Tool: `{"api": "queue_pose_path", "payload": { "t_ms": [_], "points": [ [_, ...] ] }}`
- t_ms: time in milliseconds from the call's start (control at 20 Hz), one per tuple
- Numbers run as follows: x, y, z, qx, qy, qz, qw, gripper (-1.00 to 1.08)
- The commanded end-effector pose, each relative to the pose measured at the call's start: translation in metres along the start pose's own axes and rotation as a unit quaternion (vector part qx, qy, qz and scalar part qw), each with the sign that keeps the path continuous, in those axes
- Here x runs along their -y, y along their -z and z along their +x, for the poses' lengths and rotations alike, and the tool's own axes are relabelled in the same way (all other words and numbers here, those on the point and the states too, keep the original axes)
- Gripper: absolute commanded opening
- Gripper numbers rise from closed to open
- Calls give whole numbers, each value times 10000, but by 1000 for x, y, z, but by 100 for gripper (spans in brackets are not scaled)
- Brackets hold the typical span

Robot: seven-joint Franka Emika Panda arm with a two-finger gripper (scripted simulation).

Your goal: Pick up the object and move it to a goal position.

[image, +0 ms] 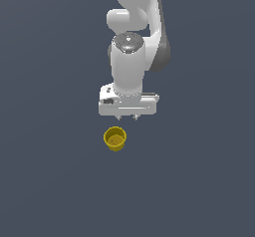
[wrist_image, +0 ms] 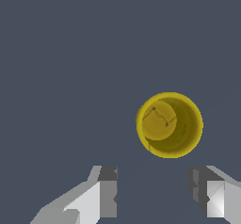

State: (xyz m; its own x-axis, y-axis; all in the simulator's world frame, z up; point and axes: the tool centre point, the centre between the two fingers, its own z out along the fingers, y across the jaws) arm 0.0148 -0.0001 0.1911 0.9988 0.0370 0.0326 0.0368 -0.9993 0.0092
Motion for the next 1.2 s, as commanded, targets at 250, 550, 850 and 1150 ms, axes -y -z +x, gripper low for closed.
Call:
{"api": "queue_pose_path", "payload": {
  "t_ms": [250,550,850,1150],
  "points": [
    [-10,-9,8,155,305,4,9994,28],
    [-26,-24,18,386,770,39,9963,28],
    [-48,-45,29,686,1379,142,9880,28],
    [-71,-67,36,954,1948,300,9757,28]
  ]
}}
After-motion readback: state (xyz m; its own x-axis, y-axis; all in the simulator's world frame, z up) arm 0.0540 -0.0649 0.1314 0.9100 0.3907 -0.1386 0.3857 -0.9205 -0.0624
